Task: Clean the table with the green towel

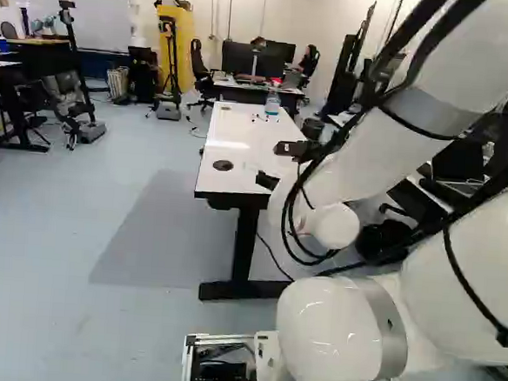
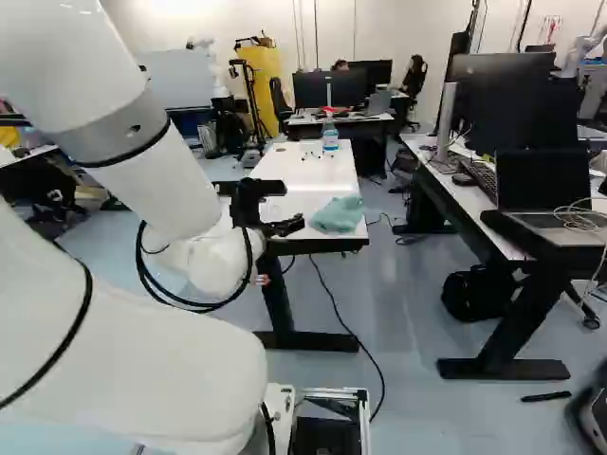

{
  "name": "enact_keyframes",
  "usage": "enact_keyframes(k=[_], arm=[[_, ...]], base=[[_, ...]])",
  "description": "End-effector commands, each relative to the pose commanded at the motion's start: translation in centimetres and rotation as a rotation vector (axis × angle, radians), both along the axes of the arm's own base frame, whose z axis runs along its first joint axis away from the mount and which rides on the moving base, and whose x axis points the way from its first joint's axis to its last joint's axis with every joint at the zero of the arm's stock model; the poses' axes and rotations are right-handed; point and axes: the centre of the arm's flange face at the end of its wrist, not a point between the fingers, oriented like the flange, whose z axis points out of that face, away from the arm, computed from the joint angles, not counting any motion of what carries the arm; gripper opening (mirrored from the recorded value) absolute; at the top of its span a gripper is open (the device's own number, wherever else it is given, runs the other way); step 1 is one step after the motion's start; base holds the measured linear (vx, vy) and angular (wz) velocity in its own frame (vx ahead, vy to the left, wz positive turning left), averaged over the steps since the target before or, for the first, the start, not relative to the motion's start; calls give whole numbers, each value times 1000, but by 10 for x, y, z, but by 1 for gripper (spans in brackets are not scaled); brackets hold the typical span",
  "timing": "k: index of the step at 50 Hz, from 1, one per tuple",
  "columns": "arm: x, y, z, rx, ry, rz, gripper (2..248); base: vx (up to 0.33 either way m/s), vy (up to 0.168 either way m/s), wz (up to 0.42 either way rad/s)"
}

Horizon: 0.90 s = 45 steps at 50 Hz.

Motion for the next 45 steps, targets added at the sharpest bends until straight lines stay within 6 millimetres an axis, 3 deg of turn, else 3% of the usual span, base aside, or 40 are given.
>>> enact_keyframes(k=[24,45], arm=[[54,-13,6,0,18,-41,247],[85,-31,7,1,27,-86,247]], base=[[0,0,0],[0,0,0]])
